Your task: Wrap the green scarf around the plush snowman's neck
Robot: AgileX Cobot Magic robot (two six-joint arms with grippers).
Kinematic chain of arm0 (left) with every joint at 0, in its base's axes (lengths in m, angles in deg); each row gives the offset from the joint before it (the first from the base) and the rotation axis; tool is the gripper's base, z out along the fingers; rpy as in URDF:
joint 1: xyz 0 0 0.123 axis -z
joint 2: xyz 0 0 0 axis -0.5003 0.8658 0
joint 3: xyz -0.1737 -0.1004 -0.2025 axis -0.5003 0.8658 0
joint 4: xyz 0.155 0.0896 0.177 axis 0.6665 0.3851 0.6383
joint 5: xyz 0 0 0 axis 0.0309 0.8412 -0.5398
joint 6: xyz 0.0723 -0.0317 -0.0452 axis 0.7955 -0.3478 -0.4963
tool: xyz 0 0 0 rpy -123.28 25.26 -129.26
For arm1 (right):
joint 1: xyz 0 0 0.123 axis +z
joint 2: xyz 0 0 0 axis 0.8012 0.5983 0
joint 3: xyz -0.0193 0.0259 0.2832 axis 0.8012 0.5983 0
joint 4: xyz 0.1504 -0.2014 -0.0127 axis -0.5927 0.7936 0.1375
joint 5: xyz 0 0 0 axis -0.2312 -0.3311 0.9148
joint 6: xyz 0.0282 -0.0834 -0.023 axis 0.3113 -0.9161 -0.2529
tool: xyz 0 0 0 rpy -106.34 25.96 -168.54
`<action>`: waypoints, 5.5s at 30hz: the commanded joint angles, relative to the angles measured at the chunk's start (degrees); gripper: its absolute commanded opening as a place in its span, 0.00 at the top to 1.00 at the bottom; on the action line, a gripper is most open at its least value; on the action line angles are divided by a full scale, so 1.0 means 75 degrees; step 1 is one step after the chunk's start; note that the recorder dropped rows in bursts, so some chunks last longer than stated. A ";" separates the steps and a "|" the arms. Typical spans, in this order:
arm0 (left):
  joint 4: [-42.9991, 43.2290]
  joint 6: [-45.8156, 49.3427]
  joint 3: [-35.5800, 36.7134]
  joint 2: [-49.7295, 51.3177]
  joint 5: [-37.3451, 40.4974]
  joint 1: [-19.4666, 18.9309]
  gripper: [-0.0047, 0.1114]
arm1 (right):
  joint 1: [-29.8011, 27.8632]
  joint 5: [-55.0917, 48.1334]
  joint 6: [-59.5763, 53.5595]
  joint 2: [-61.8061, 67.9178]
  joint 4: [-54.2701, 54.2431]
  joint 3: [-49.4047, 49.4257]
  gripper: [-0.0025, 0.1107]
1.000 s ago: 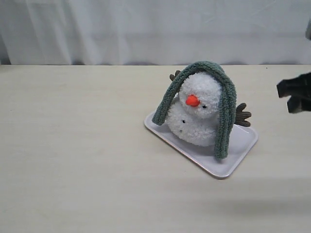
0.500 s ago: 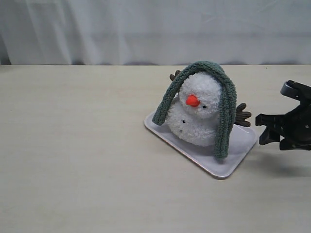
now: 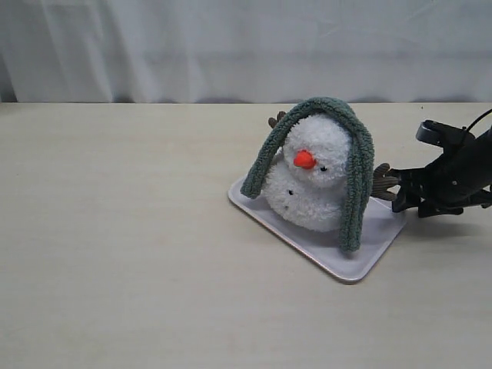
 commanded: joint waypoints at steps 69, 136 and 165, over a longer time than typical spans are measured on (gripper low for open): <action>-0.0102 -0.0002 0.0015 -0.0017 -0.0241 0.0017 0.96 | 0.1179 -0.1864 -0.0958 -0.6294 -0.0788 0.1497 0.55; -0.0102 -0.0002 0.0015 -0.0017 -0.0241 0.0017 0.96 | 0.3047 -0.1035 0.1816 -0.2062 0.4376 -0.0938 0.94; -0.0102 -0.0002 0.0015 -0.0017 -0.0241 0.0017 0.96 | 0.3047 -0.1932 0.1836 -0.3027 0.4213 -0.0983 0.62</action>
